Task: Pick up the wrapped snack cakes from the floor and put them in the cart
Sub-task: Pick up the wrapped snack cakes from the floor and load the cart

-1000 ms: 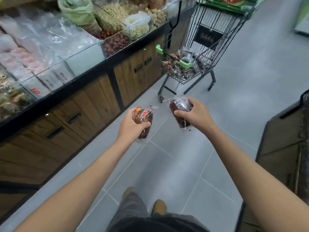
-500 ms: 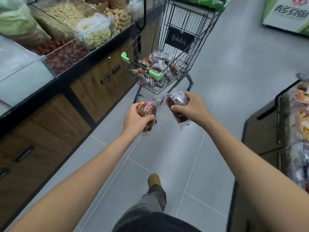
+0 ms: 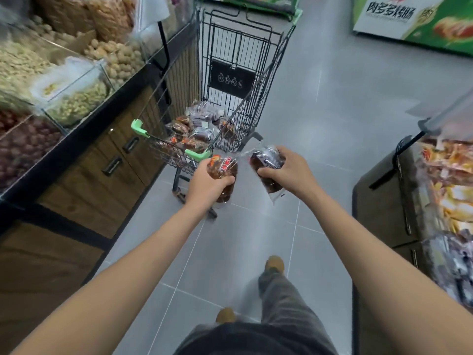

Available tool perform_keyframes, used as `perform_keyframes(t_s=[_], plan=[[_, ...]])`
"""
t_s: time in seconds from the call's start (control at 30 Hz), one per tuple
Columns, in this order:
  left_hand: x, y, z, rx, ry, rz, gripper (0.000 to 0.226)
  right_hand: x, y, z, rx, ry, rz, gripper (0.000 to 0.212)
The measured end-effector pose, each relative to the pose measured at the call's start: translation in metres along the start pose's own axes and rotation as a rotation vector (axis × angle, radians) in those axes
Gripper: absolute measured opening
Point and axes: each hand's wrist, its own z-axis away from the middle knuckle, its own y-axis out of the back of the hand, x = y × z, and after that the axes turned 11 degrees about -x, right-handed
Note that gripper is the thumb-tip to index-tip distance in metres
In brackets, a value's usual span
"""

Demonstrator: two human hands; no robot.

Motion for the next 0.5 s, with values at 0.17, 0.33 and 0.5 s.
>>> perform_keyframes(t_s=[0.17,0.33,0.5], plan=[[0.015,0.0,-0.063,0.021,0.076,-0.013,0.059,0.013,0.016,-0.075,-0.03,-0.011,-0.004,0.036],[0.026,0.002,-0.144,0.093,0.201,0.063,0.053,0.024,0.036,-0.173,-0.1,-0.017,-0.001,0.035],[0.037,0.003,-0.222,0.201,0.302,0.122,0.055,0.026,0.051,-0.274,-0.301,-0.014,0.01,0.041]])
